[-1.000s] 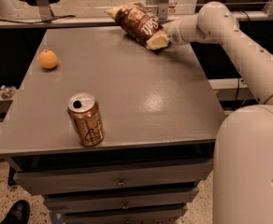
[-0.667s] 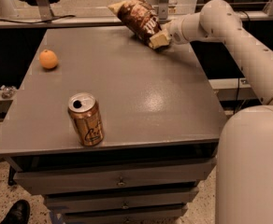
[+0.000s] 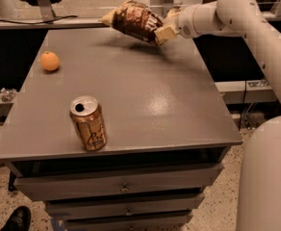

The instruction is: Move brown chip bag near orange can

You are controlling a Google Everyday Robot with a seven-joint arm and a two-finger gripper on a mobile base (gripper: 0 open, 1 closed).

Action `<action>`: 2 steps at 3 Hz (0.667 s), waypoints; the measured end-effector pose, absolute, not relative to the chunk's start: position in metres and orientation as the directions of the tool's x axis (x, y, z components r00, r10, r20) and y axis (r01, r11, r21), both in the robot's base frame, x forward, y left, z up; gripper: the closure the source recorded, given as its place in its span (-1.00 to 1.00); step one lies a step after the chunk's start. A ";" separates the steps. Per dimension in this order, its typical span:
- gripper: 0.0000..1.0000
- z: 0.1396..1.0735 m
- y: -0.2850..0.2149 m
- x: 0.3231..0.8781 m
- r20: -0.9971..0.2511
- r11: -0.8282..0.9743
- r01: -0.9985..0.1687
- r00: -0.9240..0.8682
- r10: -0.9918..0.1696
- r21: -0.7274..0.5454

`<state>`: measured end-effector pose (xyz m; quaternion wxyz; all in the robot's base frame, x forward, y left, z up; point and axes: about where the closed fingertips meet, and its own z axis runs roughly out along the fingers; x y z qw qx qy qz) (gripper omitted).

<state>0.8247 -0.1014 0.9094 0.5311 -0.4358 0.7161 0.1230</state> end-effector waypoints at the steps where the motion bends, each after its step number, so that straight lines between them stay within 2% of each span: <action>1: 1.00 0.926 -0.091 0.798 -0.873 0.531 -0.798 -0.012 -0.488 -0.286; 2: 1.00 0.926 -0.083 0.762 -0.877 0.465 -0.844 0.011 -0.481 -0.265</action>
Offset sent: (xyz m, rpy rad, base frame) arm -0.1144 0.0208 0.0115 0.0287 0.0476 0.2617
